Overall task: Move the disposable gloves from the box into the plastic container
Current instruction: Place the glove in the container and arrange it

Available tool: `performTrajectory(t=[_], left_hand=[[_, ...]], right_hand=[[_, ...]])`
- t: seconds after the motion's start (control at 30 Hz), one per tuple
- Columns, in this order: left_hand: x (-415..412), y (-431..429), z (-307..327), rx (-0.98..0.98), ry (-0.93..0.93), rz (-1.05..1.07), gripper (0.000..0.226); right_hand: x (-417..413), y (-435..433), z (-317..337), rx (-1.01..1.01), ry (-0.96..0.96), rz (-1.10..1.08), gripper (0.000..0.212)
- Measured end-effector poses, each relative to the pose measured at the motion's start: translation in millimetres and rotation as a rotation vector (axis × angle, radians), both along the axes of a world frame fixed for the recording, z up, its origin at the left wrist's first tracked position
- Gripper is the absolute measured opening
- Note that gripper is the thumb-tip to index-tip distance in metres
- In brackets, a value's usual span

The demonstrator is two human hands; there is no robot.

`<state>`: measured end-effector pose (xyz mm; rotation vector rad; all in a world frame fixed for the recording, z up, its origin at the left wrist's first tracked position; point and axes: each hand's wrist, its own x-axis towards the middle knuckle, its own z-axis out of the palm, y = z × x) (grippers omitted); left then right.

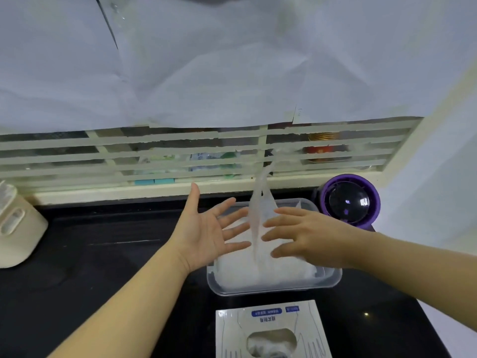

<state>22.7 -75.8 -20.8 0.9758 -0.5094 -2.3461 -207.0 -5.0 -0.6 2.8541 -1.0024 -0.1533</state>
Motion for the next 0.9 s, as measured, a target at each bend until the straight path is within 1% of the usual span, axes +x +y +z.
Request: performTrajectory(t=[0.07, 0.1, 0.13, 0.17, 0.2, 0.23, 0.27, 0.3, 0.33, 0.37, 0.4, 0.43, 0.47, 0.5, 0.57, 0.63, 0.7, 0.8, 0.83, 0.9], left_hand=[[-4.9, -2.1, 1.8, -0.052, -0.111, 0.079, 0.077], [-8.1, -2.3, 4.2, -0.107, -0.168, 0.143, 0.067], [-9.9, -2.5, 5.6, -0.202, -0.232, 0.24, 0.053], [-12.2, -2.2, 7.2, -0.354, -0.314, 0.361, 0.037], [-13.2, -1.6, 8.7, -0.599, -0.442, 0.47, 0.024], [-13.8, 0.0, 11.2, -0.944, -0.6, 0.52, 0.019], [-15.2, 1.5, 12.1, -1.348, -0.732, 0.467, 0.022], [-19.1, 1.7, 10.9, -1.757, -0.807, 0.291, 0.026], [-25.7, 0.0, 9.9, -2.115, -0.843, 0.04, 0.029], [-34.2, -1.1, 8.4, -2.348, -0.893, -0.269, 0.032], [-42.7, -2.2, 5.3, -2.434, -1.008, -0.606, 0.036], [-50.1, -4.6, 0.7, -2.397, -1.14, -0.897, 0.04], [-54.4, -9.7, -6.9, -2.334, -1.263, -1.096, 0.044], [-55.6, -14.2, -13.3, -2.294, -1.366, -1.223, 0.046], [-55.3, -22.0, -24.5, -2.263, -1.49, -1.405, 0.041], [-55.3, -25.9, -30.2, -2.277, -1.548, -1.542, 0.028], [-57.2, -26.6, -29.4, -2.317, -1.624, -1.63, 0.017], [-58.7, -21.9, -24.4, -2.394, -1.704, -1.697, 0.014], [-58.1, -18.9, -24.0, -2.389, -1.713, -1.738, 0.014], [-55.4, -11.5, -27.7, -2.29, -1.688, -1.819, 0.014]], right_hand=[[-7.8, -5.3, -9.7, 0.027, 0.04, -0.054, 0.045], [-10.6, -8.3, -13.4, 0.04, 0.046, -0.078, 0.045], [-12.5, -10.5, -16.5, 0.05, 0.052, -0.097, 0.045], [-14.2, -12.7, -19.6, 0.057, 0.063, -0.103, 0.045], [-16.0, -14.8, -23.6, 0.06, 0.072, -0.096, 0.046], [-17.5, -16.0, -27.2, 0.07, 0.082, -0.082, 0.046], [-18.8, -17.3, -31.1, 0.09, 0.095, -0.069, 0.046], [-19.5, -17.7, -33.2, 0.104, 0.114, -0.061, 0.045], [-19.5, -18.3, -34.2, 0.102, 0.138, -0.06, 0.042], [-19.4, -19.5, -35.1, 0.093, 0.164, -0.061, 0.04], [-19.8, -20.6, -37.1, 0.086, 0.18, -0.058, 0.039], [-20.4, -21.4, -38.9, 0.093, 0.18, -0.051, 0.04], [-22.2, -22.1, -41.2, 0.113, 0.165, -0.039, 0.042], [-23.1, -22.3, -43.4, 0.136, 0.148, -0.029, 0.043], [-26.3, -22.5, -45.1, 0.153, 0.139, -0.047, 0.044], [-29.3, -22.5, -43.8, 0.158, 0.166, -0.094, 0.045], [-31.9, -23.4, -45.7, 0.179, 0.204, -0.131, 0.045], [-31.4, -27.1, -44.5, 0.246, 0.322, -0.198, 0.047], [-29.9, -28.6, -44.4, 0.264, 0.359, -0.217, 0.048], [-26.1, -30.9, -44.9, 0.298, 0.423, -0.239, 0.049]])
